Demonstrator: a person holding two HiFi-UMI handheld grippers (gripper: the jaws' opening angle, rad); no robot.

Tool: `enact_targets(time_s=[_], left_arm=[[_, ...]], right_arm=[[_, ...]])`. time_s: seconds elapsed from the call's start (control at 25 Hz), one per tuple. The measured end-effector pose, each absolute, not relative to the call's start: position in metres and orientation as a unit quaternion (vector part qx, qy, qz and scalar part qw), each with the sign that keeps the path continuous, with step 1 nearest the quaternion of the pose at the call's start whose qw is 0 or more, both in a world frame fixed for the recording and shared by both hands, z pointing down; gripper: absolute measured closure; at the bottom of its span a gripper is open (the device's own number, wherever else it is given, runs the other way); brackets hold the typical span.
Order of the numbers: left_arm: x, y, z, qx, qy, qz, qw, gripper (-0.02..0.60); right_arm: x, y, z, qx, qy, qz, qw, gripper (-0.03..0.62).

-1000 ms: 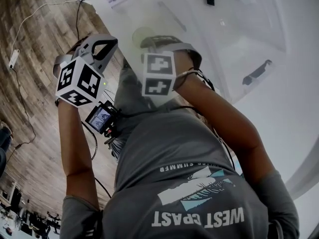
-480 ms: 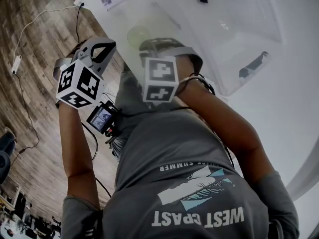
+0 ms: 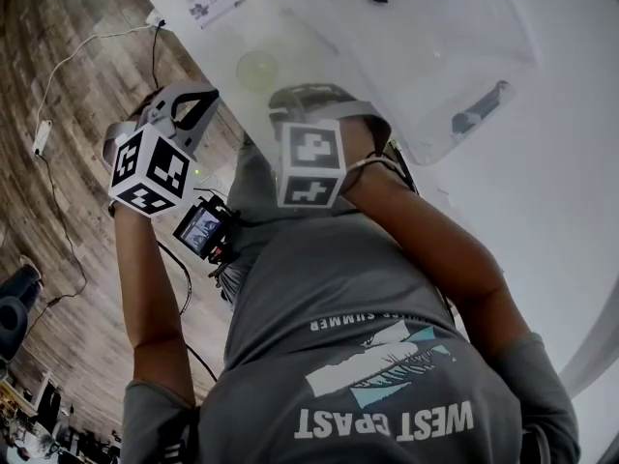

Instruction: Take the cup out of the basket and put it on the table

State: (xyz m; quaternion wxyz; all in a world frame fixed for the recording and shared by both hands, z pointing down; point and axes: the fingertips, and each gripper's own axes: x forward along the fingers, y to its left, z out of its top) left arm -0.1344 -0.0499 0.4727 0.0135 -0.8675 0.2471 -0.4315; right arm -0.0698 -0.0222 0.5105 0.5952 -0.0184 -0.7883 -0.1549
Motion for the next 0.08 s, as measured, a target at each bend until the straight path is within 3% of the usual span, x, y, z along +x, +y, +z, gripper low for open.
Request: enact_targets(time_s=[0.08], left_arm=[[-0.1339, -0.0486, 0.4696, -0.867, 0.247, -0.434, 0.012, 0.574]], right_arm=[[-0.0689, -0.0204, 0.5048, -0.019, -0.79, -0.155, 0.593, 0.533]])
